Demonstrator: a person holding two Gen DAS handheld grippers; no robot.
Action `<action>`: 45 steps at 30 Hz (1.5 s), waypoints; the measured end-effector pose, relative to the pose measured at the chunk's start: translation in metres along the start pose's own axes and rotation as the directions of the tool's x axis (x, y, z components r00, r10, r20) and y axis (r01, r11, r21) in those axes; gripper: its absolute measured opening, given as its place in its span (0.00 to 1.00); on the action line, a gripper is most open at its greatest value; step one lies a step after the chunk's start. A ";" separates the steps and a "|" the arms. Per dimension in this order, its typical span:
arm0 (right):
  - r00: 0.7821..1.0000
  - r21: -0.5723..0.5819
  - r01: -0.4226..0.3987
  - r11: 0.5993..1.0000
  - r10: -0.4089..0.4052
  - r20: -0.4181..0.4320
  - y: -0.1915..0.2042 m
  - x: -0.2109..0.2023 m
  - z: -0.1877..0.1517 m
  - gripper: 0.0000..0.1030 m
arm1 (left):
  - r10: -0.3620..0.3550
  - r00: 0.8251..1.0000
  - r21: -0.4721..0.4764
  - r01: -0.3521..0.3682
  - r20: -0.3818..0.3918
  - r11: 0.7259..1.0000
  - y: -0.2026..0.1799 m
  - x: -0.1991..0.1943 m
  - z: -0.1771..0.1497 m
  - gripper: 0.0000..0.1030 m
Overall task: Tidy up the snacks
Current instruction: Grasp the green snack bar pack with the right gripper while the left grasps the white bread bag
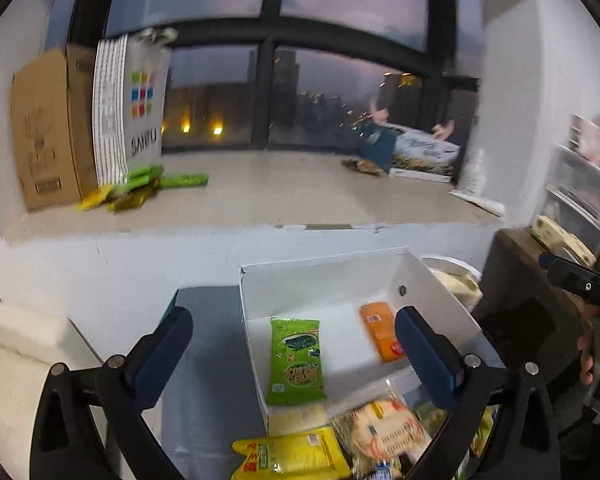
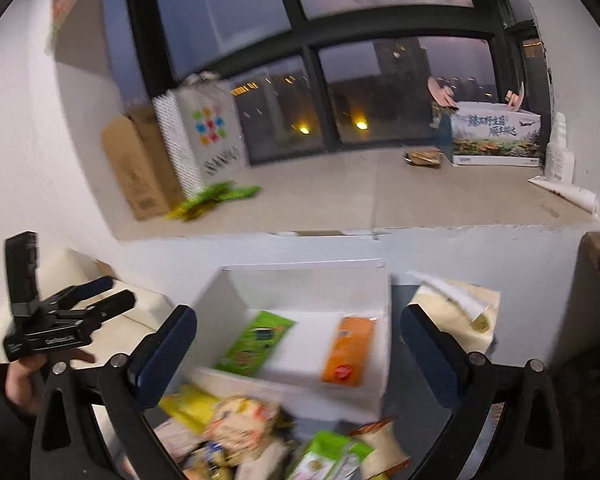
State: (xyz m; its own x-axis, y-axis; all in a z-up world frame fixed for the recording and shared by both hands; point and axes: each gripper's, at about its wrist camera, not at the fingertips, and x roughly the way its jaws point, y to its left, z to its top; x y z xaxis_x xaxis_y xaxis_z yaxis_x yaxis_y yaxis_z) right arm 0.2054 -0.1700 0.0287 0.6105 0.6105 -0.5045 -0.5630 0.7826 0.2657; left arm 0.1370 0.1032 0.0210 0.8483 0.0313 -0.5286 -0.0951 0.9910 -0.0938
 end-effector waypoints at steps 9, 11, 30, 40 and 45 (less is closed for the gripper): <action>0.990 0.166 -0.137 0.977 0.139 0.004 -0.002 -0.049 -0.093 1.00 | -0.202 0.971 -0.037 0.199 -0.129 0.979 -0.017 -0.051 -0.068 1.00; 0.983 0.226 -0.169 0.959 0.181 -0.036 -0.006 -0.050 -0.120 1.00 | -0.223 0.966 -0.036 0.220 -0.131 0.975 -0.023 -0.062 -0.089 1.00; 0.904 0.178 0.038 0.983 0.042 -0.426 -0.020 0.064 -0.136 1.00 | -0.177 0.963 -0.129 0.153 -0.205 0.980 -0.009 -0.058 -0.138 1.00; 0.861 0.336 0.016 0.942 0.157 -0.484 -0.060 0.095 -0.153 0.60 | -0.165 0.951 -0.184 0.118 -0.263 0.976 0.008 -0.040 -0.154 1.00; 0.906 0.353 -0.016 0.935 0.163 -0.391 -0.062 0.064 -0.140 0.44 | -0.174 0.944 -0.199 0.120 -0.281 0.973 0.010 -0.034 -0.160 1.00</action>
State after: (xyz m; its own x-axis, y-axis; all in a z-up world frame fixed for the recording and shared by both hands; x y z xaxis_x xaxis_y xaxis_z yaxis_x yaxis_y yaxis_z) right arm 0.2014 -0.1968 -0.1355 0.2434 0.6333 -0.7347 -0.3400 0.7651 0.5469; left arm 0.0234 0.0916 -0.0967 0.6709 -0.1789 -0.7196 -0.0947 0.9419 -0.3224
